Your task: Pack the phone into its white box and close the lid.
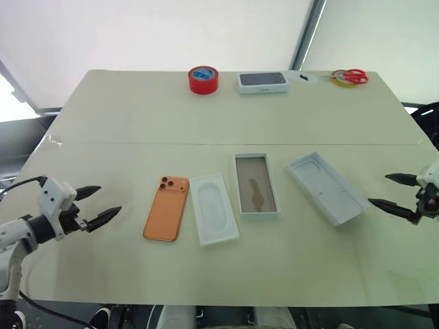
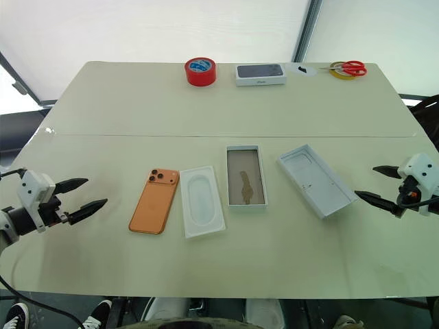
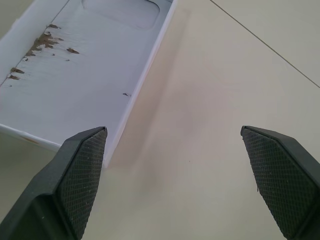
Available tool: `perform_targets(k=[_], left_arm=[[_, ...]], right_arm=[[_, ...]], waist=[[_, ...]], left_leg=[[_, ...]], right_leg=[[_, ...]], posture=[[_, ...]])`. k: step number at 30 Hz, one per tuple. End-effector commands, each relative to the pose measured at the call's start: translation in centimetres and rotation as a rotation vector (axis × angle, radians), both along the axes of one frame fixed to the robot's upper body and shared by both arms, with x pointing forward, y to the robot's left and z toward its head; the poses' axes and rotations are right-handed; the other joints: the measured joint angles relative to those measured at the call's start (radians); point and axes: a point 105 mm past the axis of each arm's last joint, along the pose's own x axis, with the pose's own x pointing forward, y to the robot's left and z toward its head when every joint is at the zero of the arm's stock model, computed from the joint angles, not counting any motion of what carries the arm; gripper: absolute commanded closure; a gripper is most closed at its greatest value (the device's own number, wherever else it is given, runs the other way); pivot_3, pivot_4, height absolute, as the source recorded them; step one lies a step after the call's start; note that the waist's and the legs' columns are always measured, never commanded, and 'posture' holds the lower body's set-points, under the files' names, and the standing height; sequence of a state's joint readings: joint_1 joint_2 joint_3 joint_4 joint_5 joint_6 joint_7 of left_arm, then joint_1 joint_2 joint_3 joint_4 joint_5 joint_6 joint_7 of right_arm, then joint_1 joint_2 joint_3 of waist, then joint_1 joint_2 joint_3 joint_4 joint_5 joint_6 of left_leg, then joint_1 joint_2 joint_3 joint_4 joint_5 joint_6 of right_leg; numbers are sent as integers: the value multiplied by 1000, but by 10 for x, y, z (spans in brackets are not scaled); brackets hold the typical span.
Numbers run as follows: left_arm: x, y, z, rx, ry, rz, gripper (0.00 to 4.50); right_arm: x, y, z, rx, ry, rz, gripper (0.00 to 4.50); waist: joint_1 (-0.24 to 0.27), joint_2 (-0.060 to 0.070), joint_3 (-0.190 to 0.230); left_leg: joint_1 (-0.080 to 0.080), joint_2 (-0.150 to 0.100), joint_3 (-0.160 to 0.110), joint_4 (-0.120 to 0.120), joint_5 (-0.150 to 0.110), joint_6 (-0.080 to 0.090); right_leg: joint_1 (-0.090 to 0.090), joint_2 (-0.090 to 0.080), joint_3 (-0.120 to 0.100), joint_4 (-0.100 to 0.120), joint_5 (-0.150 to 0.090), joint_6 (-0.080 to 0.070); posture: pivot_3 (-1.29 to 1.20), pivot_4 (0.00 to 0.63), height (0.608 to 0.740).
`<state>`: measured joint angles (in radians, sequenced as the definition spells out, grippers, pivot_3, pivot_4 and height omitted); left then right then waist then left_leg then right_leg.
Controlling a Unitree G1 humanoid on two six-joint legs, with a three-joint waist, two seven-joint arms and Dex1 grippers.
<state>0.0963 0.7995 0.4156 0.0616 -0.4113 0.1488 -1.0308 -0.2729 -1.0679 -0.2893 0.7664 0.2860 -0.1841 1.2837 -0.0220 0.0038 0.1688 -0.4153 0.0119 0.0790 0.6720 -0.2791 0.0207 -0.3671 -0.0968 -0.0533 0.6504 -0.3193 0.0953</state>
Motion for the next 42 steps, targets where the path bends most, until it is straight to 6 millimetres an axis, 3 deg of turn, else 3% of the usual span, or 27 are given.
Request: perform_targets(k=[1,15,22,31,33,37,40,42], left_arm=[[-1,-2,17,6,-83,-13,0],[-3,-14,30,20,-144,-86,0],[-4,-33,32,-3,-149,-150,0],[-4,-52,34,-5,-140,-143,0],[-7,-62,28,-1,-107,-153,0],[-11,-92,16,-33,7,-188,0],[-22,-123,4,-188,218,-228,0],[-24,-137,-2,-220,281,-205,0]], right_arm=[[2,-8,22,-35,-62,-18,27],[5,8,24,20,-57,47,27],[9,30,33,48,-74,116,27],[7,42,34,52,-58,166,27],[7,52,35,61,-58,203,27],[6,95,37,103,-55,340,27],[1,128,42,117,-61,447,27],[-3,139,43,120,-53,491,27]], waist=[[-1,0,0],[1,0,0],[2,0,0],[4,0,0],[4,0,0],[5,0,0],[9,0,0],[13,0,0]], left_leg=[[0,0,0,-1,0,0],[2,0,1,-5,2,-2],[2,0,1,-5,2,-2],[2,0,1,-5,2,-2],[3,0,1,-5,2,-2],[5,0,0,-6,0,0],[5,0,0,-5,0,0],[5,0,0,-5,0,0]], right_leg=[[0,0,0,0,0,0],[-1,0,0,0,0,0],[-1,0,0,0,0,0],[0,0,0,0,0,0],[1,0,0,0,0,0],[4,1,0,-1,0,0],[4,1,0,-1,0,0],[5,1,0,-1,0,0]], posture=[[0,150,730],[0,150,730],[0,150,730],[0,150,730],[0,150,730],[0,150,730],[0,150,730],[0,150,730]])
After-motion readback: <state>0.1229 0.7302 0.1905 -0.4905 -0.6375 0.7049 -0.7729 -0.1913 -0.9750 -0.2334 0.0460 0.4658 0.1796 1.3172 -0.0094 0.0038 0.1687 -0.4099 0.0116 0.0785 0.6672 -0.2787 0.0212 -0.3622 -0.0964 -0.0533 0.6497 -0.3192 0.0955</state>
